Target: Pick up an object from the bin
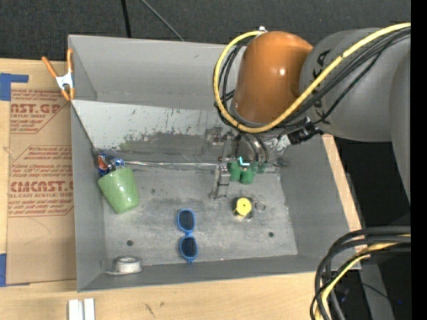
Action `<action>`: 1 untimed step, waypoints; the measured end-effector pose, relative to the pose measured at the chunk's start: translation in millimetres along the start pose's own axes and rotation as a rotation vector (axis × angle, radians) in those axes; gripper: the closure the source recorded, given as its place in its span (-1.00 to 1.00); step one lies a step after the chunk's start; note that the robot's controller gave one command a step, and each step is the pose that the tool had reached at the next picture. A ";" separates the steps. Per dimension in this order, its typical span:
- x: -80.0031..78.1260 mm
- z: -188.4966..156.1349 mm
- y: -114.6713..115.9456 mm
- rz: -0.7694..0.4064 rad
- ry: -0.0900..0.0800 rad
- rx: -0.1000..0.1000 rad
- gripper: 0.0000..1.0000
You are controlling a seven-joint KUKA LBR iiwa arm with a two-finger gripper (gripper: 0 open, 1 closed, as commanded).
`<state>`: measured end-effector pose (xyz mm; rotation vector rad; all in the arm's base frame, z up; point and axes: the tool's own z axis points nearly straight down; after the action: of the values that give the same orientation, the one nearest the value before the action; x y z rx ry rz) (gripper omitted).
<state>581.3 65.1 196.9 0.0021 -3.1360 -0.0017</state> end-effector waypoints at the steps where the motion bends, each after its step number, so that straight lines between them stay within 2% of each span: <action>1: 85.9 124.7 16.5 -0.149 0.004 0.002 -1.00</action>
Offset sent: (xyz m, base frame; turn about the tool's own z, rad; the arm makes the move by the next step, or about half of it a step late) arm -0.0829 0.0160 -0.1195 -0.1477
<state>494.7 81.6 72.7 0.2356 -3.1232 0.0004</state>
